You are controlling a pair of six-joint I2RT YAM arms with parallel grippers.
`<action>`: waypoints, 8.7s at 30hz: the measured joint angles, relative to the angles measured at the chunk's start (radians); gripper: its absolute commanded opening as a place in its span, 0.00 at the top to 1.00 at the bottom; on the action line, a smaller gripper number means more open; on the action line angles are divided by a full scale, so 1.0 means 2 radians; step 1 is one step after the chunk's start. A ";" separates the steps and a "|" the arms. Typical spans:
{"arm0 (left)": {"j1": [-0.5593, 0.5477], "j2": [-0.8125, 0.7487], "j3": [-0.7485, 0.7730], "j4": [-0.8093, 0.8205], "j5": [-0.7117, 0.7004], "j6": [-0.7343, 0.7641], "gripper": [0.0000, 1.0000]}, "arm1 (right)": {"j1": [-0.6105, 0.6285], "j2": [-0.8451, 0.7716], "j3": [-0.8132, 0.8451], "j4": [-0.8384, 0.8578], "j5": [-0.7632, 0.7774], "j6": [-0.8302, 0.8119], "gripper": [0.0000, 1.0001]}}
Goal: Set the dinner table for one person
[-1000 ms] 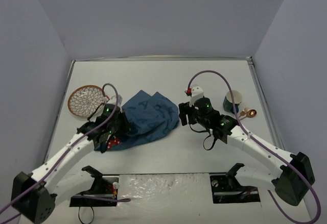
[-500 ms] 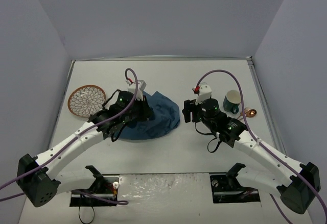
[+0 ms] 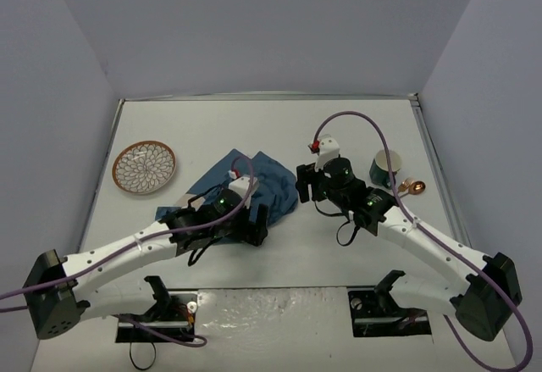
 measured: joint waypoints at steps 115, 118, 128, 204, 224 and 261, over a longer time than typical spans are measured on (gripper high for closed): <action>0.441 0.238 0.105 -0.063 0.031 -0.145 1.00 | 0.240 0.285 0.175 0.025 -0.083 -0.232 0.35; 0.441 0.238 0.093 -0.058 0.043 -0.143 1.00 | 0.246 0.320 0.191 0.024 -0.065 -0.245 0.39; 0.441 0.238 0.061 -0.028 0.067 -0.136 1.00 | 0.247 0.396 0.237 0.040 -0.019 -0.272 0.45; 0.448 -0.124 0.455 -0.191 0.040 0.009 1.00 | 0.103 -0.126 0.322 -0.099 0.333 -0.021 1.00; 0.443 0.205 0.322 -0.051 0.008 -0.006 1.00 | -0.196 0.204 0.271 -0.087 0.142 0.085 1.00; 0.346 0.323 0.366 0.082 -0.026 0.085 0.03 | -0.245 0.345 0.326 -0.001 -0.021 0.027 0.08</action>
